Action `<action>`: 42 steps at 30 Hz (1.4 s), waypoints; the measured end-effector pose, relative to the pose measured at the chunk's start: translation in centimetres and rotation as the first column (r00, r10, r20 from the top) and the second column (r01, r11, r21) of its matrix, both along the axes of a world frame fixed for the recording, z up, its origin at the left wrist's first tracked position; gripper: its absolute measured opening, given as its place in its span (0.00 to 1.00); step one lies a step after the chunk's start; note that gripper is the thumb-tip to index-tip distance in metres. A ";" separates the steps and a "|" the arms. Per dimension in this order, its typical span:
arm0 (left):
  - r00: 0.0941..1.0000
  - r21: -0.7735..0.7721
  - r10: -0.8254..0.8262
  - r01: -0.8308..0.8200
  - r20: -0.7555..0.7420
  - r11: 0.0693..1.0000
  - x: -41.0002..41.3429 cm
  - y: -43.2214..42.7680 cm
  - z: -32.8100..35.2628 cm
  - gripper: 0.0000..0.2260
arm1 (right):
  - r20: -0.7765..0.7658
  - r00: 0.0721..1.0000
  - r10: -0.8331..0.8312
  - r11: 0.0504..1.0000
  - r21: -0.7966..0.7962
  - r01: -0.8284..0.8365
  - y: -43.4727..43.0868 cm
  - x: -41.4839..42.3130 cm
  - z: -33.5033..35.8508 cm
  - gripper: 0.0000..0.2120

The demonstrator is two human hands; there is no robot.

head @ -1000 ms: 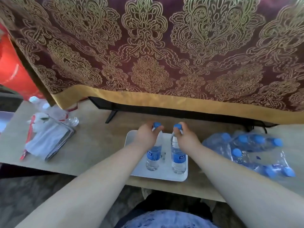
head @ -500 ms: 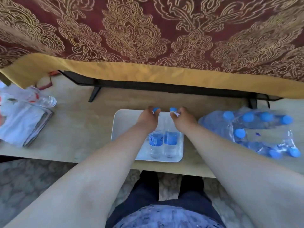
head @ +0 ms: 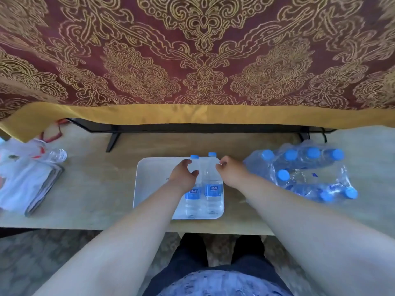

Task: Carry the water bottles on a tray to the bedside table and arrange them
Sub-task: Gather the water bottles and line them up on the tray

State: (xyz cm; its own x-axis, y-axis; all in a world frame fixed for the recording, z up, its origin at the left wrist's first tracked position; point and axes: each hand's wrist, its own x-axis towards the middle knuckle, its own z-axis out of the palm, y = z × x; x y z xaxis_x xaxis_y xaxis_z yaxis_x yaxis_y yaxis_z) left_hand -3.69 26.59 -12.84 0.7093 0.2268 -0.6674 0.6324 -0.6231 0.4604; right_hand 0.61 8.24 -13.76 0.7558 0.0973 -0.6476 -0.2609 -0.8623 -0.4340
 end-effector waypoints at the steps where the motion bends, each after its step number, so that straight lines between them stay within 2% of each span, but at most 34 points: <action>1: 1.000 0.014 -0.016 0.016 -0.024 1.000 -0.2 -0.4 0.0 0.24 | 0.002 1.000 0.017 1.000 -0.001 -0.017 -0.4 -0.2 0.3 0.16; 4: 0.998 0.046 -0.054 0.055 -0.026 0.997 -0.7 -1.7 0.2 0.23 | 0.020 0.999 0.050 0.999 0.021 -0.050 -1.4 -0.9 1.6 0.14; 11: 0.985 0.038 -0.114 0.110 0.128 0.993 -0.3 -6.0 2.5 0.21 | 0.151 0.986 0.067 0.985 0.146 -0.089 -5.6 -2.0 6.5 0.09; 14: 0.960 0.015 -0.187 0.188 0.208 0.982 0.7 -9.2 4.9 0.14 | 0.188 0.981 0.052 0.973 0.212 -0.093 -8.3 -2.1 8.9 0.09; 16: 0.921 0.019 -0.263 0.269 0.286 0.963 1.5 -11.7 6.5 0.04 | 0.245 0.969 0.042 0.967 0.233 -0.101 -10.5 -1.9 10.5 0.07; 17: 0.898 0.045 -0.311 0.314 0.311 0.949 1.9 -13.0 7.3 0.03 | 0.280 0.960 0.031 0.966 0.238 -0.100 -11.8 -1.7 11.3 0.07; 21: 0.816 0.183 -0.435 0.394 0.381 0.901 3.0 -17.6 9.6 0.14 | 0.437 0.897 0.060 0.986 0.112 -0.120 -17.9 -0.4 13.2 0.06; 23: 0.718 0.289 -0.537 0.453 0.443 0.844 3.0 -19.2 10.2 0.15 | 0.474 0.876 0.090 0.992 0.034 -0.120 -20.6 0.2 13.2 0.06; 25: 0.600 0.384 -0.639 0.510 0.481 0.769 2.8 -20.5 10.5 0.13 | 0.489 0.863 0.126 0.991 -0.026 -0.130 -22.9 0.7 13.0 0.08; 27: 0.555 0.462 -0.714 0.544 0.427 0.700 2.3 -21.8 10.7 0.14 | 0.485 0.858 0.170 0.985 -0.057 -0.163 -24.6 1.1 12.6 0.11; 30: 0.520 0.625 -0.819 0.561 0.245 0.543 1.8 -23.5 10.8 0.18 | 0.431 0.866 0.253 0.967 -0.095 -0.235 -25.9 1.6 12.0 0.14; 33: 0.453 0.715 -0.889 0.598 0.069 0.361 1.5 -24.7 11.0 0.17 | 0.394 0.864 0.314 0.949 -0.137 -0.282 -26.5 1.9 11.5 0.22; 35: 0.443 0.735 -0.896 0.608 -0.002 0.299 1.2 -25.3 10.9 0.14 | 0.380 0.852 0.360 0.932 -0.197 -0.306 -26.3 1.9 11.3 0.26; 37: 0.483 0.746 -0.875 0.591 -0.023 0.307 1.0 -25.6 10.8 0.12 | 0.338 0.851 0.401 0.905 -0.286 -0.313 -25.7 2.0 11.3 0.30; 39: 0.543 0.735 -0.839 0.569 0.001 0.369 0.7 -25.6 10.5 0.12 | 0.290 0.849 0.442 0.871 -0.366 -0.328 -25.2 2.3 11.1 0.34; 42: 0.602 0.703 -0.797 0.545 0.051 0.457 0.5 -25.4 10.0 0.15 | 0.246 0.826 0.508 0.816 -0.444 -0.370 -24.7 2.2 10.8 0.33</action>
State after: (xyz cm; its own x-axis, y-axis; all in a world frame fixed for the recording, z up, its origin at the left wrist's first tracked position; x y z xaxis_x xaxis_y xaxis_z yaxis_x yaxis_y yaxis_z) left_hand -3.21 1.22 -2.81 0.9403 -0.1974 -0.2774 -0.2273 -0.9706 -0.0797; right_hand 2.85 -16.42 -2.97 0.8642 0.2846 -0.4149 0.2884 -0.9559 -0.0549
